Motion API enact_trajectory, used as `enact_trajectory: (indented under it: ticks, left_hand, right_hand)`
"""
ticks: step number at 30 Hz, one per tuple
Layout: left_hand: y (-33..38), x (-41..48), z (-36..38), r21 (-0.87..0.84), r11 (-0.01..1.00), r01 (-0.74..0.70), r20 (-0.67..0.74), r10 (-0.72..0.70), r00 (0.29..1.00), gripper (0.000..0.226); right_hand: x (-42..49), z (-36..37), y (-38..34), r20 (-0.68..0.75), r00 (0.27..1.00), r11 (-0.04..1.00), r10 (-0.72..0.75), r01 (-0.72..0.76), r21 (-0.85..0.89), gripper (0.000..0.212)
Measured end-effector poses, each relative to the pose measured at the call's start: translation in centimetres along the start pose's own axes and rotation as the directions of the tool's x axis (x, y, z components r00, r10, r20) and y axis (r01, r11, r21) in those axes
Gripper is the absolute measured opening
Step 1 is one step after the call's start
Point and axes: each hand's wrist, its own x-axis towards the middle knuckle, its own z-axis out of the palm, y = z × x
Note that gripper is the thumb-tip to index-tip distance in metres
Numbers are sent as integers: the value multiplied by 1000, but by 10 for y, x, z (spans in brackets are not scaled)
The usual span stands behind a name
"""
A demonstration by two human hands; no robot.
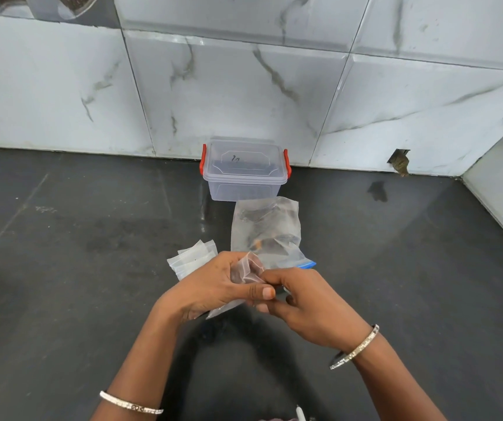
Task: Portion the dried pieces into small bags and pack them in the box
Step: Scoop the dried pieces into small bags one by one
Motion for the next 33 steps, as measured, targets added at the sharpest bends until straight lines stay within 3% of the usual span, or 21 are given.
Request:
enact_trajectory:
  ticks: [2, 4, 7, 9, 11, 13, 15, 17, 21, 25, 27, 29, 31, 33]
  left_hand:
    - [-1, 1, -1, -9, 1000, 11, 1, -11, 1000, 42]
    - [0, 0, 0, 10, 1000, 17, 10, -17, 1000, 41]
    - [0, -1, 0, 15, 1000, 17, -35, -17, 999, 36]
    - [-4, -3, -4, 1, 1000, 21, -99, -21, 995, 34]
    - [-8, -5, -7, -2, 1000, 31, -142, -31, 989, 33]
    - [-13, -6, -7, -8, 999, 36, -163, -37, 986, 33]
    - [-13, -6, -3, -39, 998, 41, -167, -47, 985, 34]
    - [-13, -4, 8, -80, 996, 49, -161, -62, 985, 37]
    - [-9, 3, 40, -181, 979, 93, -159, -123, 980, 47]
    - [-11, 8, 58, -330, 940, 88, -146, -143, 979, 48]
    - [-13, 9, 61, -391, 917, 83, -174, -162, 971, 48]
    - [-16, 11, 59, -405, 912, 60, -220, -161, 962, 41]
    - [-19, 10, 54, -368, 929, 39, -273, -148, 951, 27]
    - [-22, 10, 47, -316, 949, 18, -326, -126, 937, 15]
  right_hand:
    - [2, 1, 2, 3, 1000, 1000, -1, 1, 2, 3]
    - [2, -1, 5, -1, 1000, 999, -4, 4, 46, 7]
    - [-1, -7, 9, -58, 997, 954, 55, -36, 299, 16]
    - [-4, -11, 13, -94, 963, 771, 253, -142, 621, 16]
    - [-4, -13, 23, -84, 871, 471, 484, -178, 864, 18]
    - [-4, -17, 32, -84, 791, 230, 606, -73, 970, 24]
    - [-5, -19, 36, -92, 767, 29, 635, 96, 995, 34]
    - [-5, -18, 34, -136, 752, -62, 645, 229, 972, 38]
    - [-1, -13, 19, -229, 739, -99, 634, 371, 923, 36]
    - [0, -1, 10, -248, 777, -73, 578, 353, 933, 37]
    - [-2, 4, 11, -258, 813, 45, 522, 276, 960, 40]
    - [-6, 9, 16, -273, 841, 254, 467, 168, 952, 43]
    - [-12, 12, 25, -278, 860, 482, 428, 44, 875, 40]
    - [-19, 16, 35, -270, 881, 629, 389, -40, 777, 30]
